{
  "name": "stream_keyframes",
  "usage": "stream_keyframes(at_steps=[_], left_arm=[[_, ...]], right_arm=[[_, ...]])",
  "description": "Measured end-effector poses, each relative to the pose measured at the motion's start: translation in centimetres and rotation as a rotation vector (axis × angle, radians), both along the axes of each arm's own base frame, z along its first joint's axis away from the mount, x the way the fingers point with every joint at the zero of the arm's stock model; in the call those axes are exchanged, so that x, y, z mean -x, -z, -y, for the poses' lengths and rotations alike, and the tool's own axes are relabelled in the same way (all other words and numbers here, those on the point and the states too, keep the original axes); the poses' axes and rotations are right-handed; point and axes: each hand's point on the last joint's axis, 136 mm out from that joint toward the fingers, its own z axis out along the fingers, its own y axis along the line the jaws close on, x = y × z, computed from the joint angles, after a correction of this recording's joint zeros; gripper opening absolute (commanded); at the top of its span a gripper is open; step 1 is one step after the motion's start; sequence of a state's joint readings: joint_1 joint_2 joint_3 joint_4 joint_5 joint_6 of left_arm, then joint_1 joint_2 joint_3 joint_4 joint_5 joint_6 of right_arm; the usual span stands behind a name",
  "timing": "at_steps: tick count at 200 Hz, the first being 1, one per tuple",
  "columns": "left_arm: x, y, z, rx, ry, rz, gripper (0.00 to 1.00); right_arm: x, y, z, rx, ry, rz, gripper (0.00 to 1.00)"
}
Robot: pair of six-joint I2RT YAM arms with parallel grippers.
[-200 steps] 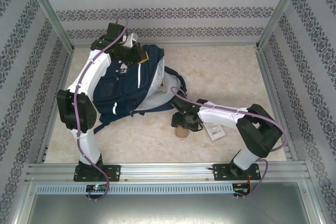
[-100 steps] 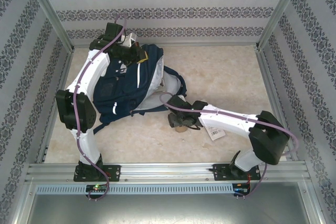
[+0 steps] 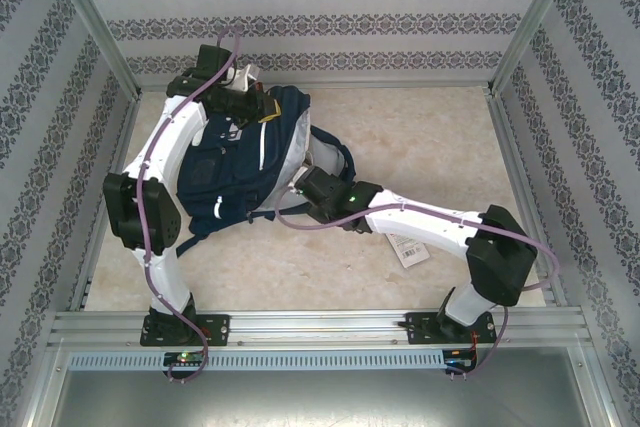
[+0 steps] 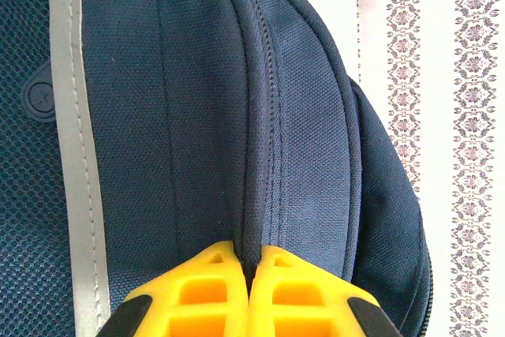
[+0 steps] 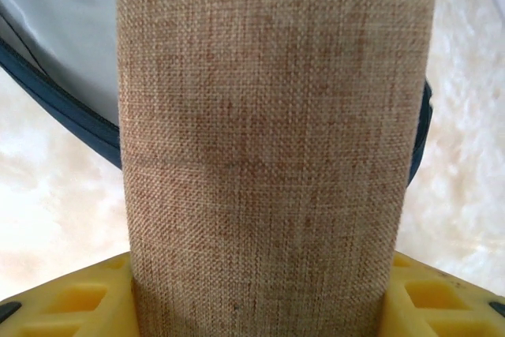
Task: Pack books, pencil case, and school supplies into a backpack
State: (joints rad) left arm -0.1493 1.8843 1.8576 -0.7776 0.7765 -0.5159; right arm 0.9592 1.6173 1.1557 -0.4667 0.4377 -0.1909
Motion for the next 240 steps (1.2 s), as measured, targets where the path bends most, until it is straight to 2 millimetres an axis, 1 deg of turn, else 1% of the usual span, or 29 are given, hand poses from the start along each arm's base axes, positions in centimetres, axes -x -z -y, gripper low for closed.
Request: stream_keyframes(at_steps=[42,65,97,117,140,156,174,182,186,196,204,214,220,240], left_arm=[[0.3,-0.3,-0.3,0.005,0.003,0.006,0.0],[0.6,-0.4,-0.4,0.018,0.007,0.005,0.0],[1.2,-0.2,-0.4,0.03,0.012,0.0,0.0],[1.5,-0.1,-0.3,0.038,0.019,-0.007,0.0],[1.7,0.2,-0.1,0.05,0.026,-0.019,0.0],[1.8,0.4,0.0,0.058,0.031,-0.019,0.0],[1.8,0.4,0.1,0.064,0.033,-0.016,0.0],[1.9,0.4,0.1,0.065,0.032,-0.016,0.0],[1.9,0.4,0.1,0.066,0.032,-0.014,0.0],[1.9,0.3,0.1,0.068,0.033,-0.012,0.0],[2.0,0.3,0.1,0.068,0.033,-0.013,0.0],[2.0,0.3,0.1,0.068,0.033,-0.012,0.0],[2.0,0.3,0.1,0.068,0.033,-0.011,0.0],[2.0,0.3,0.1,0.068,0.033,-0.011,0.0]], right_arm=[[-1.7,2.0,-0.8,0.201,-0.109,0.07,0.43],[-2.2,2.3,-1.4,0.271,-0.152,0.102,0.43],[-2.6,2.4,-4.2,0.354,-0.242,0.166,0.44],[-2.5,3.5,-5.8,0.396,-0.289,0.187,0.45],[-2.5,4.5,-7.0,0.427,-0.32,0.198,0.46],[-2.7,4.3,-7.6,0.434,-0.333,0.208,0.46],[-2.9,3.7,-8.8,0.425,-0.347,0.225,0.47],[-3.0,3.3,-9.3,0.422,-0.354,0.234,0.5],[-3.0,3.3,-9.5,0.42,-0.357,0.237,0.54],[-3.2,3.0,-9.9,0.415,-0.358,0.243,0.68],[-3.2,3.0,-10.3,0.416,-0.364,0.246,0.74],[-3.1,3.1,-10.4,0.41,-0.36,0.245,0.78],[-3.1,3.1,-10.4,0.411,-0.361,0.245,0.82],[-3.1,3.1,-10.4,0.407,-0.354,0.246,0.86]])
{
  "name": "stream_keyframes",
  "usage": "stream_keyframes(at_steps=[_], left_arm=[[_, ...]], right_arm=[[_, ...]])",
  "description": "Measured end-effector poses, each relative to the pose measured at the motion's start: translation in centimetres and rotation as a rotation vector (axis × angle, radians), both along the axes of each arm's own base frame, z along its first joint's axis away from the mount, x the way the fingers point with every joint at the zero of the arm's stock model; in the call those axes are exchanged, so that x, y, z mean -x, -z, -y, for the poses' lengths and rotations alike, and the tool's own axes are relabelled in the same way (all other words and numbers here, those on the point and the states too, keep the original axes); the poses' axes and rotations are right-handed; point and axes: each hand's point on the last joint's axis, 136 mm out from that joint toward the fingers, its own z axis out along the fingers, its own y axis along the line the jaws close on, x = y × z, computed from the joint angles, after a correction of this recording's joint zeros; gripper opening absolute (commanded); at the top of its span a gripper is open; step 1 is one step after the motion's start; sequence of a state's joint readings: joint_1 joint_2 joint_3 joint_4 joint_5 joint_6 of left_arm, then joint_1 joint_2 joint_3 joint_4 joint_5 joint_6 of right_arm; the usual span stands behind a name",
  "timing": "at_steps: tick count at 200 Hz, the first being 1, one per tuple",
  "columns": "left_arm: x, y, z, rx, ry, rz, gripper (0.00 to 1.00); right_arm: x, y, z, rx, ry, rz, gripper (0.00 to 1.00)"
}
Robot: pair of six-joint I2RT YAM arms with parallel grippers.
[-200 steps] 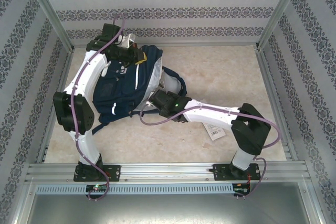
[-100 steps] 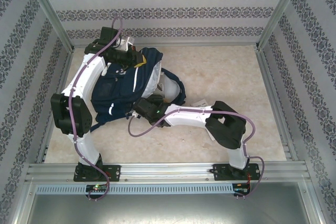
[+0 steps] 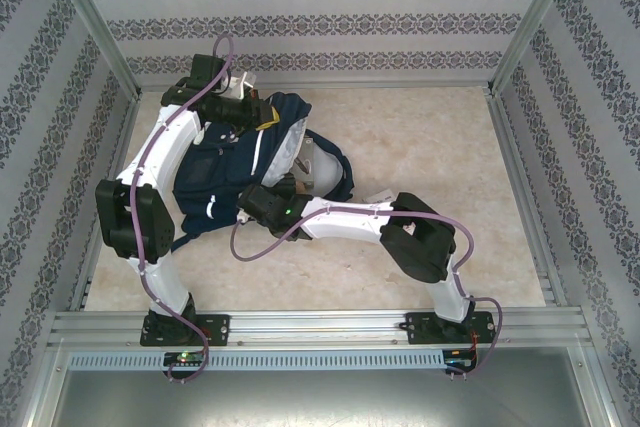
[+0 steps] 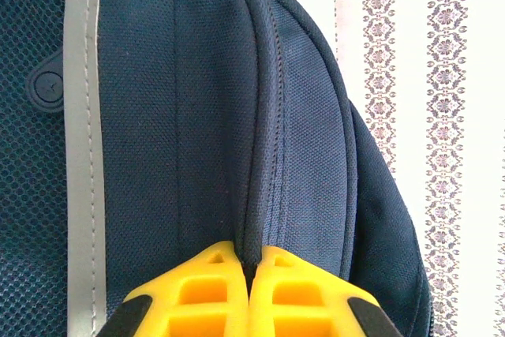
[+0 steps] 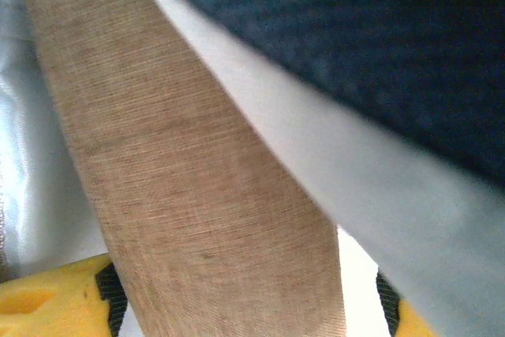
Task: Pack books, pencil case, and school supplies into a backpack
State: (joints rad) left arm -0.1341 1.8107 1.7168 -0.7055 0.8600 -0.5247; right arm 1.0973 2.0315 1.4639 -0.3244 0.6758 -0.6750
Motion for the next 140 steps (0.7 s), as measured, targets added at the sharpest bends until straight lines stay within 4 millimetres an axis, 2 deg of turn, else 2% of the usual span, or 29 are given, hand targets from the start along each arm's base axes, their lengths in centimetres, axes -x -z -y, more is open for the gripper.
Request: stream_keyframes(at_steps=[46,83,126,140], left_arm=[[0.0,0.0,0.0,0.0,0.0,0.001,0.0],[0.0,-0.2,0.0,0.001,0.0,0.004,0.0],[0.0,-0.1,0.0,-0.001,0.0,0.002,0.0],[0.0,-0.2,0.0,-0.002,-0.001,0.004,0.0]], right_arm=[[0.4,-1.0,0.8,-0.05,0.041,-0.006,0.9],[1.4,-2.4,2.7,-0.121,0.097,-0.021,0.98],[2.1,-6.0,5.4,-0.29,0.209,-0.014,0.98],[2.1,-6.7,6.2,-0.344,0.253,-0.022,0.94]])
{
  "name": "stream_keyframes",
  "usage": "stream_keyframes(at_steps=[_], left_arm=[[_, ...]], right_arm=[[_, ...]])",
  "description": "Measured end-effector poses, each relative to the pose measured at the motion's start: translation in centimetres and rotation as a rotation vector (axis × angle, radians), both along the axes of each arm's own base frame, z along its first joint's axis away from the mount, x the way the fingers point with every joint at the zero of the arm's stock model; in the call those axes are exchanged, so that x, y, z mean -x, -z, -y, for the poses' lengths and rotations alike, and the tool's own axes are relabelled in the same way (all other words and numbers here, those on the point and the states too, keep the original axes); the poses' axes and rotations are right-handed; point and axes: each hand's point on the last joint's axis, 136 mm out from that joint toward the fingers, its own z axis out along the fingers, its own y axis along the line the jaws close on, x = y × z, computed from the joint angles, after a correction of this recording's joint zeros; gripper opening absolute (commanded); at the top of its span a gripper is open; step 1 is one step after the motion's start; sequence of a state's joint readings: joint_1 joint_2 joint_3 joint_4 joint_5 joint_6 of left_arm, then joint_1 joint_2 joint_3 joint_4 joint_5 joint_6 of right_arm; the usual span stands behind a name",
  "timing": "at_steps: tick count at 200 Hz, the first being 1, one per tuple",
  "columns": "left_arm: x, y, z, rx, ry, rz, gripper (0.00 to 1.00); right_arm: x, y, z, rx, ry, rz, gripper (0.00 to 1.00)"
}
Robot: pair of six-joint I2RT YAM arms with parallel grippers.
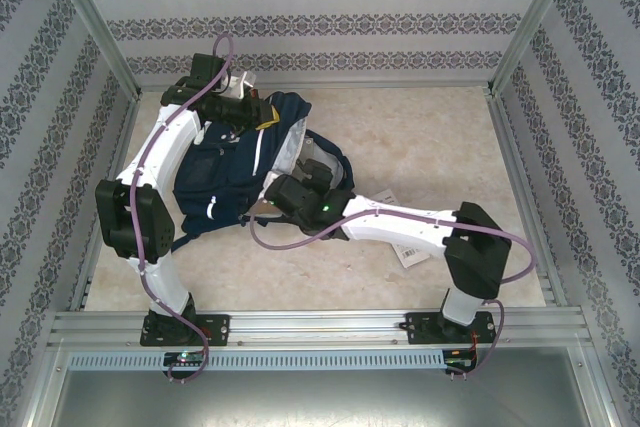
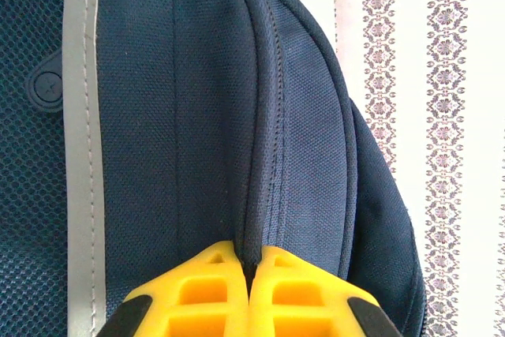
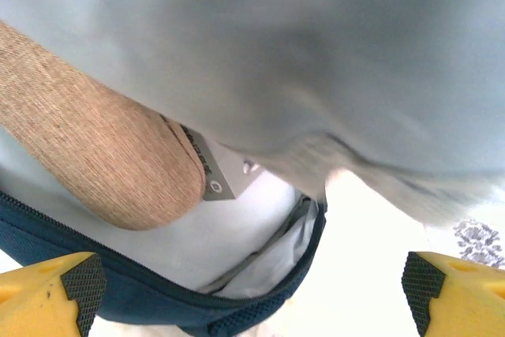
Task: Pack books, pencil case, and school supplies into a backpack
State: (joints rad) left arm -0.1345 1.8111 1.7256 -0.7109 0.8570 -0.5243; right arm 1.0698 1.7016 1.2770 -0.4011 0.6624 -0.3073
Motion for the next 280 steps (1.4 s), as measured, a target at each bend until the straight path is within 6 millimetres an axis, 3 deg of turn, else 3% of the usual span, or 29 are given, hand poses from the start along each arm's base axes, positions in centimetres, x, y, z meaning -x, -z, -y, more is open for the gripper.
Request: stream_keyframes(at_steps=[10,26,51,66,83,132,173,219,246,280], left_arm=[[0.0,0.0,0.0,-0.001,-0.001,0.0,0.0],[0.0,-0.1,0.0,-0.003,-0.002,0.0,0.0],[-0.1,-0.2,-0.1,-0.006,-0.005,0.002,0.0],[-0.1,-0.2,-0.2,-0.01,-0.009,0.002,0.0],[-0.2,-0.1,-0.2,-0.013,-0.016,0.0,0.0],[-0.4,-0.2,-0.3,-0.005,-0.039,-0.013,0.0],[-0.5,-0.2,-0.4,-0.003,-0.056,-0.022,0.0],[-1.4,-0.4,-1.6,-0.033,-0.11,0.007,0.0],[-2.1,-0.6,-2.5,-0.051,-0.146,0.028,0.0],[-2.2,-0.4,-2.8,-0.055,-0.154,0.027,0.0]], right_arm=[[0.1,-0.2,0.6,-0.039,0.032,-0.014,0.91],[0.0,-0.1,1.6,-0.108,0.091,-0.046,0.78],[0.0,0.8,3.0,-0.231,0.169,-0.145,0.43],[0.2,1.5,3.3,-0.336,0.213,-0.224,0.17],[0.6,2.3,3.1,-0.453,0.247,-0.311,0.0],[1.5,3.0,-1.5,-0.787,0.272,-0.53,0.0],[0.4,4.5,-4.9,-0.975,0.3,-0.673,0.0],[-1.6,6.7,-6.8,-1.07,0.357,-0.753,0.0],[-2.8,6.8,-8.1,-1.078,0.388,-0.758,0.0],[-2.9,6.9,-7.9,-1.071,0.405,-0.754,0.0]])
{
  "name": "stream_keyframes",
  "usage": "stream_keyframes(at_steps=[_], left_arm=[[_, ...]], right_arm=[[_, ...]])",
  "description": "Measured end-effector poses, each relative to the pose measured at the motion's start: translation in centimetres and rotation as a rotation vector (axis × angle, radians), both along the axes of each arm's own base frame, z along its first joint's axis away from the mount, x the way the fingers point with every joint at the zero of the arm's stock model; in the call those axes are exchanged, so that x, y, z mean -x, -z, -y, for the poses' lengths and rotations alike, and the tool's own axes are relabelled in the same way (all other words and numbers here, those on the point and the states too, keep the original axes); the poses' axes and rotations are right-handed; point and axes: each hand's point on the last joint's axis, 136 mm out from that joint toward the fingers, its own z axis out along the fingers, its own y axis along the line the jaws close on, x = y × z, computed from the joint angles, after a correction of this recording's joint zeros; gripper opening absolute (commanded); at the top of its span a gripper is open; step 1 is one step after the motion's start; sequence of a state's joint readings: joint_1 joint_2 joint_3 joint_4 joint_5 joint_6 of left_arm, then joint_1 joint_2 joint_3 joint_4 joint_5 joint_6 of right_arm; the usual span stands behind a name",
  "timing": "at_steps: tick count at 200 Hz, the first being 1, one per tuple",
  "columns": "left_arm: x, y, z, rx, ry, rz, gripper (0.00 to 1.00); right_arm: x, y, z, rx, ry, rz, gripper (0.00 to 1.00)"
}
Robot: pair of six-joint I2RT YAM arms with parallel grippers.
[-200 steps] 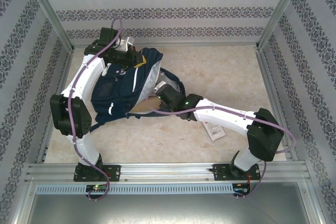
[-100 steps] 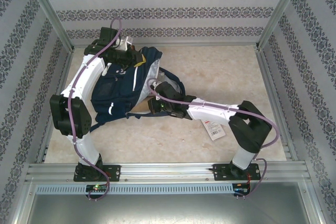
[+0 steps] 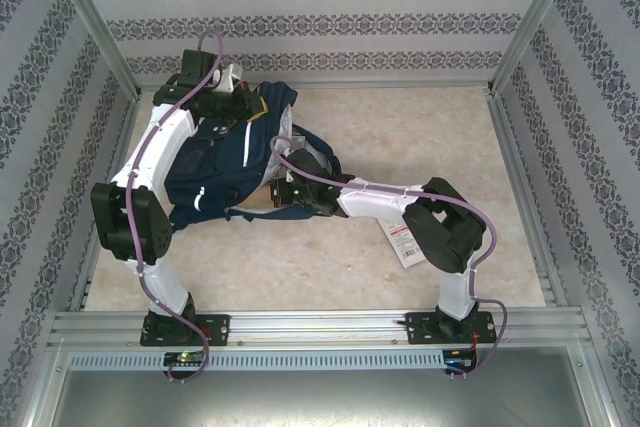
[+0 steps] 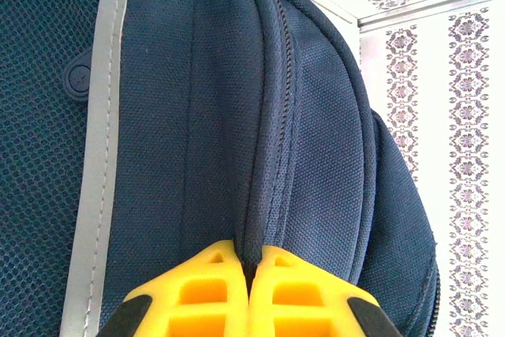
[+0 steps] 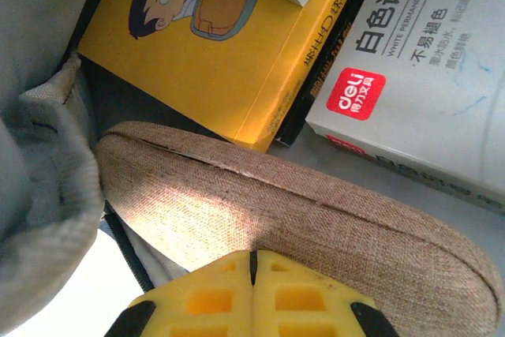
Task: Pack books, pencil case, and school supplies into a backpack
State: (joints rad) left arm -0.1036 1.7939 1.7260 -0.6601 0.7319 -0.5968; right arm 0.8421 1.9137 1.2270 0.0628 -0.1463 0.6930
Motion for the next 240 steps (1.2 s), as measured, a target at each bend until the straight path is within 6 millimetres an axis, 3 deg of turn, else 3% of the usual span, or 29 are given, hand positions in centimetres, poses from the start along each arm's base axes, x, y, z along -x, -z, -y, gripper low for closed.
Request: stream_keyframes(at_steps=[30,57,74,92,111,145,186,211,240], left_arm=[[0.4,0.3,0.4,0.01,0.016,-0.013,0.0],[0.6,0.4,0.6,0.015,0.024,-0.019,0.0],[0.6,0.3,0.6,0.015,0.024,-0.019,0.0],[0.7,0.3,0.6,0.017,0.026,-0.02,0.0],[0.7,0.3,0.7,0.02,0.03,-0.022,0.0],[0.8,0.3,0.7,0.021,0.038,-0.021,0.0],[0.9,0.3,0.8,0.026,0.042,-0.021,0.0],[0.9,0.3,0.8,0.027,0.043,-0.021,0.0],[1.1,0.8,0.8,0.023,0.046,-0.032,0.0]], right_arm=[[1.0,-0.4,2.0,0.034,0.015,0.007,0.1],[1.5,-3.1,4.6,0.024,0.06,0.054,0.19],[1.3,-4.9,6.8,0.009,0.104,0.085,0.31],[0.9,-5.2,10.0,0.019,0.179,0.088,0.41],[1.0,-3.8,14.1,0.066,0.27,0.056,0.48],[2.4,0.0,23.3,0.176,0.465,-0.047,0.54],[4.5,2.3,32.9,0.228,0.708,-0.131,0.65],[5.6,4.3,35.6,0.234,0.781,-0.219,0.69],[6.5,6.3,35.2,0.232,0.751,-0.32,0.7]])
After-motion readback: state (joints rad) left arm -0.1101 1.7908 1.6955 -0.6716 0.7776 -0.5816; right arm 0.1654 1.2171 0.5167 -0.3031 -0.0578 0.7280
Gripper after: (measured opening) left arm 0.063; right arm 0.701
